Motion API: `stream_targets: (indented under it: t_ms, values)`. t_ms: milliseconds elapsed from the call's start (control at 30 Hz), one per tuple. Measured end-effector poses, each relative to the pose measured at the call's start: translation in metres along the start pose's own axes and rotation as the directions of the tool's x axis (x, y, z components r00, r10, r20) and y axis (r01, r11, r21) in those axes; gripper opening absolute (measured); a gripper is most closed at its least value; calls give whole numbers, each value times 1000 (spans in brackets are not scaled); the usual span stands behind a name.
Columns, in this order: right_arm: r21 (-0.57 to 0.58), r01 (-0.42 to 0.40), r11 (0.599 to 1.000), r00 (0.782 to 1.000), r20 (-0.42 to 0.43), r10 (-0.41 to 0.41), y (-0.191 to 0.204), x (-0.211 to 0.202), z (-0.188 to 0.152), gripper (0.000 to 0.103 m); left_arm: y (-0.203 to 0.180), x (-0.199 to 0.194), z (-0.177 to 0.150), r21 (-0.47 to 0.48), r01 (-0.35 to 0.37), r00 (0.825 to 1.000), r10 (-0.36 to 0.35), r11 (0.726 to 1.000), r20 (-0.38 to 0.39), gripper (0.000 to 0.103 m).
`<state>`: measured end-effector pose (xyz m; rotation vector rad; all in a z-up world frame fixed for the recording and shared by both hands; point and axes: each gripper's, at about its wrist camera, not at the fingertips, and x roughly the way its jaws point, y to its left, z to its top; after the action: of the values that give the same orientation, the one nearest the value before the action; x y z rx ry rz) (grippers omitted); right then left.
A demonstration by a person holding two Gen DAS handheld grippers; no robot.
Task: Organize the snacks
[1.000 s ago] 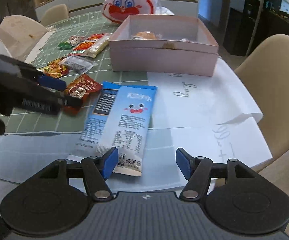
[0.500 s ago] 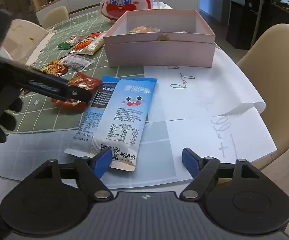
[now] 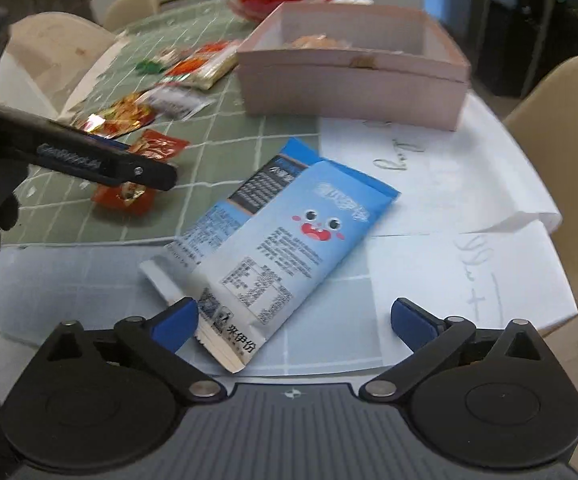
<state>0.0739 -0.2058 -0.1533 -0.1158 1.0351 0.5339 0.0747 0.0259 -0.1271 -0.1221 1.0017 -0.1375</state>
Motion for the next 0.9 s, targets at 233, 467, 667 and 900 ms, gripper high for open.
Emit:
stream_targets:
  t_ms: [233, 467, 667, 900]
  values:
    - [200, 22, 980, 999, 20, -27, 7, -1, 28, 91, 9, -32, -30, -77, -44, 999, 44, 996, -6, 76]
    - [114, 117, 987, 993, -37, -113, 43, 42, 53, 94, 15, -49, -38, -121, -39, 999, 39, 992, 3, 76]
    - [-173, 197, 965, 980, 61, -189, 80, 46, 41, 93, 11, -56, -41, -131, -8, 1000, 11, 991, 19, 76]
    - [-117, 167, 979, 986, 41, -163, 59, 42, 41, 93, 3, -58, -40, -116, 19, 1000, -17, 993, 20, 76]
